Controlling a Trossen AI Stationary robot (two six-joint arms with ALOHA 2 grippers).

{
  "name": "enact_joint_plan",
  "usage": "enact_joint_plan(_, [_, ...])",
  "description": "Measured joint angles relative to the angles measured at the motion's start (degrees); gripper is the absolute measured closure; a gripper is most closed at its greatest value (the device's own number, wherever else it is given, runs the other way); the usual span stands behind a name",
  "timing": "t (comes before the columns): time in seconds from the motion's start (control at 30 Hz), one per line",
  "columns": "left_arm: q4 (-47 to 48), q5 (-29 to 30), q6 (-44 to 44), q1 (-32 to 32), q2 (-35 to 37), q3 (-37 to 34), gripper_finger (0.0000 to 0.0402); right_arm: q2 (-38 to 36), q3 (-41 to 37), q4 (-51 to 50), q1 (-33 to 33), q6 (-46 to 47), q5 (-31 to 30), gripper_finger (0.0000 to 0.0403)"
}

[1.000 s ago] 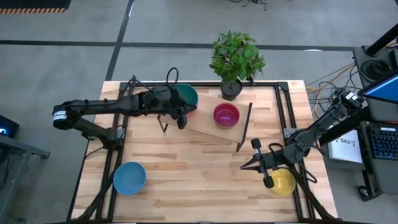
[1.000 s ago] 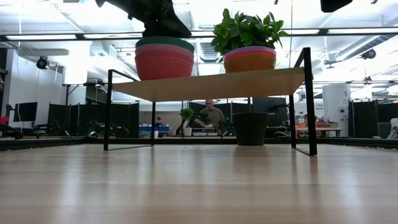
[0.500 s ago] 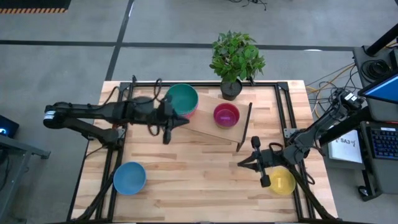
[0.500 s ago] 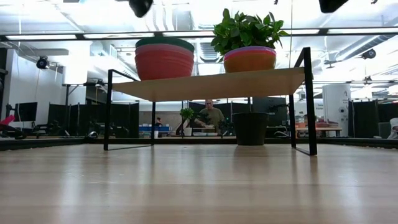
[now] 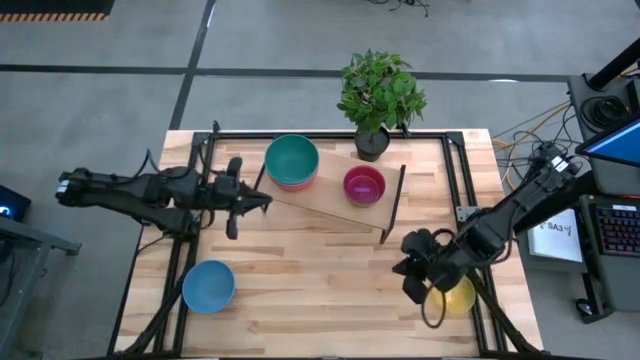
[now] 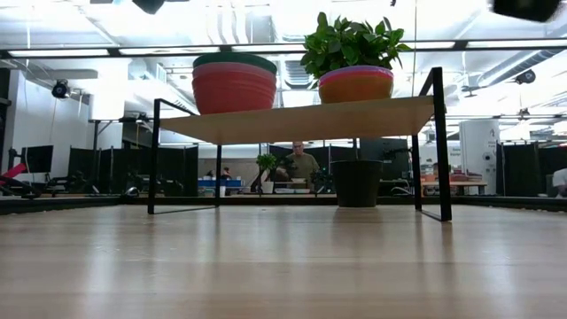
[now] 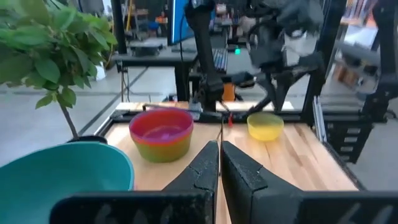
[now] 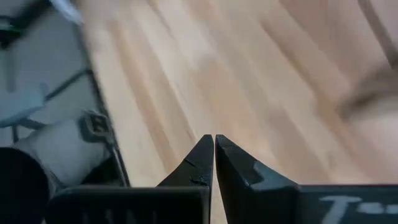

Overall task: Place and stack bowls onto a shelf
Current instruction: Stack the yellow bowl on top of the violet bowl on the shelf

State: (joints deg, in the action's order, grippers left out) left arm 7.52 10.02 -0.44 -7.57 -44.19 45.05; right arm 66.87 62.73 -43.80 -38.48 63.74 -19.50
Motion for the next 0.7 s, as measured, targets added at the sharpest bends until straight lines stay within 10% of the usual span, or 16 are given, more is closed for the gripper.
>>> enact_joint_plan(0.33, [-6.4,-0.02,-0.03,0.02,5.44,-7.1,0.0402,9.36,3.35,-13.51,0.0,27.69,19.91,0.0385])
enact_joint_plan(0.7, [-6.05,-0.02,1.28,0.07,6.42,-8.58,0.0402,19.6,-0.76,-18.66,-0.02,36.38,37.04,0.026])
